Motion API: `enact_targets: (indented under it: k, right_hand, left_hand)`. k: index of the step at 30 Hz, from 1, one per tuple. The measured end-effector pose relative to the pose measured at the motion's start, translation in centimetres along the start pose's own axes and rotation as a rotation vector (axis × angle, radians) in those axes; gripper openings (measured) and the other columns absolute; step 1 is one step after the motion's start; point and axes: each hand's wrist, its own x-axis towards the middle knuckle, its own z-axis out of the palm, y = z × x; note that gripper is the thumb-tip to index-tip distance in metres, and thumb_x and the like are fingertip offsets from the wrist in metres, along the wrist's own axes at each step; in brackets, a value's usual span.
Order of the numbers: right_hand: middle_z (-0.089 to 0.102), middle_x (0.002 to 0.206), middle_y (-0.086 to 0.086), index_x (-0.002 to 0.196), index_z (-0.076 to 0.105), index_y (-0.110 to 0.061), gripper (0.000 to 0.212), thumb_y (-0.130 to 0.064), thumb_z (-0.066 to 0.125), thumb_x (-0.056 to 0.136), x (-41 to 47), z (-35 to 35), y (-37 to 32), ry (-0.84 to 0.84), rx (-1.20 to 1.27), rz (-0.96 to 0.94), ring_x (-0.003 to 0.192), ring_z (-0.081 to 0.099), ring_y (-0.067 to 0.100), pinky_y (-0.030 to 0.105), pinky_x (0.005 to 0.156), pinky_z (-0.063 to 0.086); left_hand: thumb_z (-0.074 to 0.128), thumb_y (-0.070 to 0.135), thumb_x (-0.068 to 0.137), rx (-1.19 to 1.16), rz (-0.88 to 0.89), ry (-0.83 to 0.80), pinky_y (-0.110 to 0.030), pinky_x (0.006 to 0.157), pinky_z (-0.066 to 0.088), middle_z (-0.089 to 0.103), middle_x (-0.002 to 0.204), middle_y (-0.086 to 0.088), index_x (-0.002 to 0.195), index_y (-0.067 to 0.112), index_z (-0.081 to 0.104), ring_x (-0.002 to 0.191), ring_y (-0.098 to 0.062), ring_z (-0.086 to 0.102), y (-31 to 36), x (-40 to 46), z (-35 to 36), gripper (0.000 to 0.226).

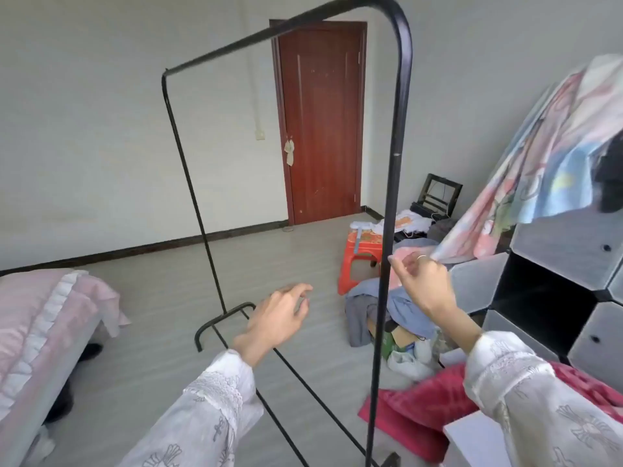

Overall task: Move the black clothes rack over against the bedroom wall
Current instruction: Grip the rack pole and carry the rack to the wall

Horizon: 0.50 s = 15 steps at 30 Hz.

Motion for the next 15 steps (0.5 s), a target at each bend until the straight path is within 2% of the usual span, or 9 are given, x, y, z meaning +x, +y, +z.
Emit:
enact_targets:
  k: [3,7,10,13,15]
  right_hand:
    - [0.067,0.085,0.005,0.092,0.063,-0.008,0.039,-0.046,0.060,0.083,2.7,-0.6,1.4,-0.041,0.260,0.025,0.087,0.063,0.025,0.035,0.079,0.047]
    - [0.067,0.088,0.004,0.096,0.064,-0.010,0.033,-0.039,0.066,0.081,6.3,-0.7,1.6,-0.158,0.421,-0.041,0.083,0.061,0.015,0.026,0.081,0.048]
    - [0.067,0.092,0.011,0.097,0.064,-0.004,0.034,-0.034,0.067,0.081,8.5,-0.4,1.4,-0.273,0.505,-0.119,0.086,0.061,0.018,0.033,0.087,0.049]
    - [0.068,0.087,0.023,0.087,0.064,0.003,0.033,-0.030,0.063,0.085,9.9,0.1,1.0,-0.393,0.525,-0.219,0.080,0.062,0.027,0.043,0.088,0.050]
    - [0.066,0.073,0.021,0.071,0.061,-0.005,0.024,-0.022,0.060,0.088,10.6,0.3,0.4,-0.494,0.609,-0.244,0.069,0.064,0.025,0.040,0.083,0.053]
  left_hand:
    - [0.043,0.030,0.090,-0.018,-0.007,-0.025,-0.035,0.094,0.045,0.061,0.124,0.003,0.122,0.025,0.049,0.114,-0.020,0.056,1.3,2.7,2.8,0.033]
    - [0.049,0.038,0.087,-0.109,-0.063,-0.129,-0.036,0.097,0.044,0.060,0.125,0.000,0.125,0.025,0.046,0.114,-0.020,0.055,3.0,6.4,6.6,0.040]
    - [0.057,0.042,0.082,-0.248,-0.119,-0.169,-0.024,0.092,0.042,0.060,0.121,-0.001,0.126,0.024,0.045,0.108,-0.016,0.056,4.7,8.2,9.5,0.049]
    - [0.062,0.042,0.079,-0.432,-0.187,-0.222,-0.016,0.083,0.041,0.059,0.111,0.004,0.122,0.025,0.047,0.102,-0.014,0.056,6.7,9.3,11.9,0.049]
    - [0.061,0.035,0.082,-0.552,-0.194,-0.212,-0.007,0.074,0.043,0.061,0.099,0.009,0.113,0.024,0.052,0.091,-0.010,0.058,7.9,10.2,12.8,0.034]
